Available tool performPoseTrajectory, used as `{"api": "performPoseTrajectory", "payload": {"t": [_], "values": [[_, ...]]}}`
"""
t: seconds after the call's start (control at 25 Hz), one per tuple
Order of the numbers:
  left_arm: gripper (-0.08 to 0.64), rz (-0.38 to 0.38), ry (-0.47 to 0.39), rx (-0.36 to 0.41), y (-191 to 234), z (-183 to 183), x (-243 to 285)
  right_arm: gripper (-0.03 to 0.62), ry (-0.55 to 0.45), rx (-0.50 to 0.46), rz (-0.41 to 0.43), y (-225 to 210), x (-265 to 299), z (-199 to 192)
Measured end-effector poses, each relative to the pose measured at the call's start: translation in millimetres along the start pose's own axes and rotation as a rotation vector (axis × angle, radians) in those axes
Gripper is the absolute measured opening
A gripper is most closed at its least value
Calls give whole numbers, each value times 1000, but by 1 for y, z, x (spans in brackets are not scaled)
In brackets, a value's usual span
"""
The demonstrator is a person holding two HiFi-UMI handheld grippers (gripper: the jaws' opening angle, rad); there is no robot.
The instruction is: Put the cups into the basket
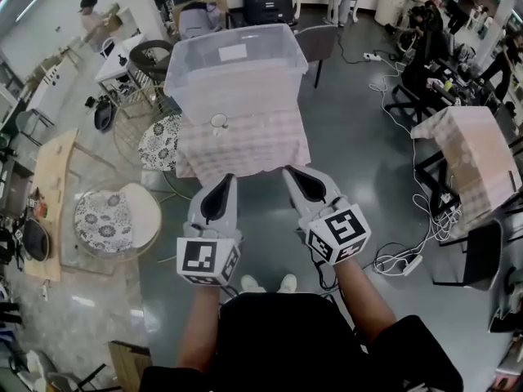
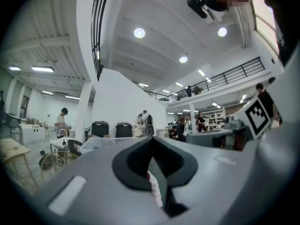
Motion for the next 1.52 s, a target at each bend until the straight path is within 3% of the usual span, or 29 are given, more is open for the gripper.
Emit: {"api": "performPoseTrajectory", "payload": {"t": [0.68,1.04,1.24,1.52], "values": [[8,38,21,4,-33,-5,-1,2,13,-9,49,-16,-23,-9],[8,44,22,21,-31,-4,-1,2,9,-21,54,-17,-19,-8],[8,41,20,-28,-23,-10,2,2,4,-28,61,-16,-14,-7],[8,37,29,-33,-5,-15,13,2,9,-25,47,-17,6,-6]]}}
Point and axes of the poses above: the fingertips, and each gripper's own axes: x forward along the fingers, y to its left, z out of its top, the point moved 4 cm from there along -x, backward along the fingers, and after that the axes turned 3 degrees about x, right-handed, at the moved point
